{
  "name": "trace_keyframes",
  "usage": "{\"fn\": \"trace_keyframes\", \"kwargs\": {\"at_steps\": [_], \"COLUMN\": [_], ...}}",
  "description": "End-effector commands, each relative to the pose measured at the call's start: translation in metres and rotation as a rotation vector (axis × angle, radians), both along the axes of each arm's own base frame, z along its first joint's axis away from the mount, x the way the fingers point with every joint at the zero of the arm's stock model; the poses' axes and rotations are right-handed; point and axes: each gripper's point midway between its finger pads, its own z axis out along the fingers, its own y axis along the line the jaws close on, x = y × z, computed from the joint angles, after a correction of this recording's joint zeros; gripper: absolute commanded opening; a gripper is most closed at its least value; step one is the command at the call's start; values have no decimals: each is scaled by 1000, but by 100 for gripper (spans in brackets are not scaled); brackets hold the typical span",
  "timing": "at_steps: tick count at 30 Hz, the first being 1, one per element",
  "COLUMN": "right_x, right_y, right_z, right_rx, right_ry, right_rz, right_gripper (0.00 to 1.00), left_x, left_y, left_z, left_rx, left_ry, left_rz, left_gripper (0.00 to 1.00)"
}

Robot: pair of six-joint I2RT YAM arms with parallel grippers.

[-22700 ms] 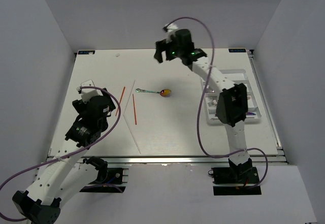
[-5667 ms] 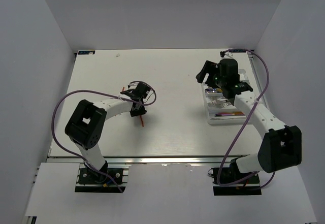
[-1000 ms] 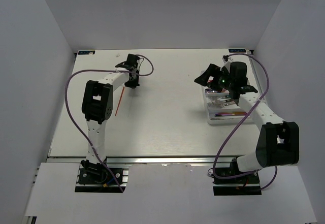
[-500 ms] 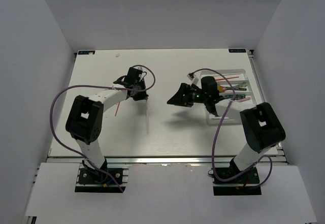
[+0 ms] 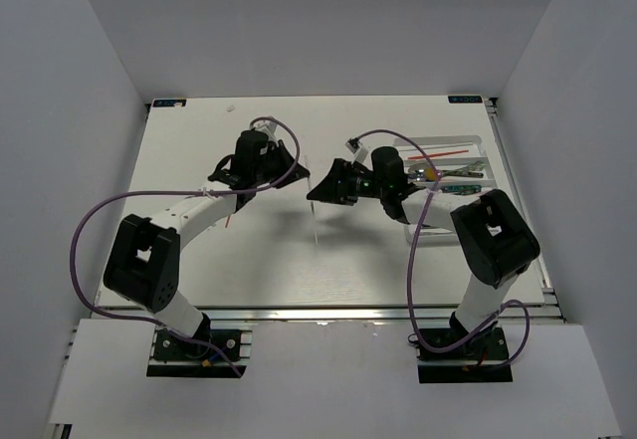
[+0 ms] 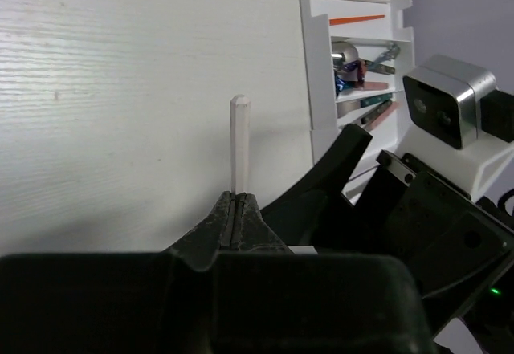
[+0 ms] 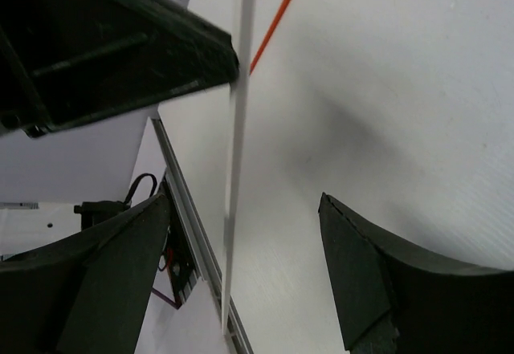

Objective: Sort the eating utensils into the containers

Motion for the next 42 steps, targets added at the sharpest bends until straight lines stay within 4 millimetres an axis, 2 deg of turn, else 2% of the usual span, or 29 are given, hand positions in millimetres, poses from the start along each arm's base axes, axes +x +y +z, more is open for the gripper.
{"fn": "trace_keyframes", "kwargs": {"at_steps": [1, 3, 5, 6, 7, 8, 9, 10, 12, 13, 14, 15, 16, 18, 19, 21, 22, 23, 25, 26, 27, 29, 30, 33, 37, 39, 42], "right_x": [16, 26, 30, 35, 36, 38, 41, 47, 61, 76, 92, 101, 121, 139, 153, 169, 171, 183, 195, 198, 213, 223, 234, 249, 251, 254, 251], "right_y": [15, 19, 24, 27, 28, 29, 27, 21, 5, -14, -32, -50, -93, -138, -184, -231, -254, -266, -297, -304, -311, -319, -325, -337, -350, -359, -370], "right_z": [24, 29, 30, 30, 32, 33, 34, 31, 26, 21, 14, 12, -10, -16, -32, -34, -42, -31, -37, -41, -40, -46, -46, -43, -50, -43, -47], "right_rx": [73, 81, 84, 88, 99, 102, 100, 87, 48, 28, 18, 12, -18, -27, -83, -78, -122, -114, -130, -149, -129, -148, -143, -122, -125, -83, -93], "right_ry": [-54, -60, -61, -56, -50, -54, -55, -50, -18, 19, 83, 126, 244, 307, 333, 395, 413, 405, 433, 443, 452, 477, 473, 426, 440, 412, 401], "right_rz": [-23, -38, -35, -32, -29, -34, -51, -82, -175, -248, -359, -447, -653, -866, -1075, -1288, -1385, -1436, -1578, -1602, -1630, -1651, -1670, -1715, -1750, -1770, -1784], "right_gripper": [79, 76, 66, 57, 28, 10, 0, 0, 0, 0, 0, 0, 0, 0, 0, 0, 0, 0, 0, 0, 0, 0, 0, 0, 0, 0, 0], "left_x": [-5, -6, -6, -5, -4, -2, 3, 8, 17, 17, 27, 27, 24, 17, 8, 1, -4, -8, -14, -18, -19, -22, -22, -25, -26, -25, -24], "left_y": [-13, -16, -18, -19, -19, -18, -18, -8, 12, 26, 54, 68, 92, 114, 124, 138, 142, 145, 147, 148, 149, 151, 151, 157, 161, 161, 161], "left_z": [37, 37, 40, 43, 44, 45, 52, 45, 44, 50, 55, 63, 79, 92, 99, 102, 98, 98, 93, 89, 86, 79, 78, 69, 60, 56, 54], "left_rx": [-123, -129, -146, -155, -157, -151, -136, -76, 57, 132, 236, 303, 368, 456, 484, 556, 585, 598, 628, 638, 650, 665, 670, 708, 744, 755, 767], "left_ry": [-69, -65, -70, -73, -76, -78, -98, -73, -75, -52, -76, -102, -130, -170, -179, -185, -166, -163, -155, -150, -150, -139, -136, -107, -93, -85, -85], "left_rz": [-42, -53, -59, -60, -58, -51, -43, 12, 78, 123, 248, 286, 369, 410, 420, 433, 424, 418, 392, 380, 367, 362, 358, 364, 362, 350, 339], "left_gripper": [0, 0, 0, 0, 0, 2, 18, 59, 88, 98, 98, 98, 98, 98, 98, 98, 98, 98, 98, 98, 98, 98, 98, 98, 98, 98, 98]}}
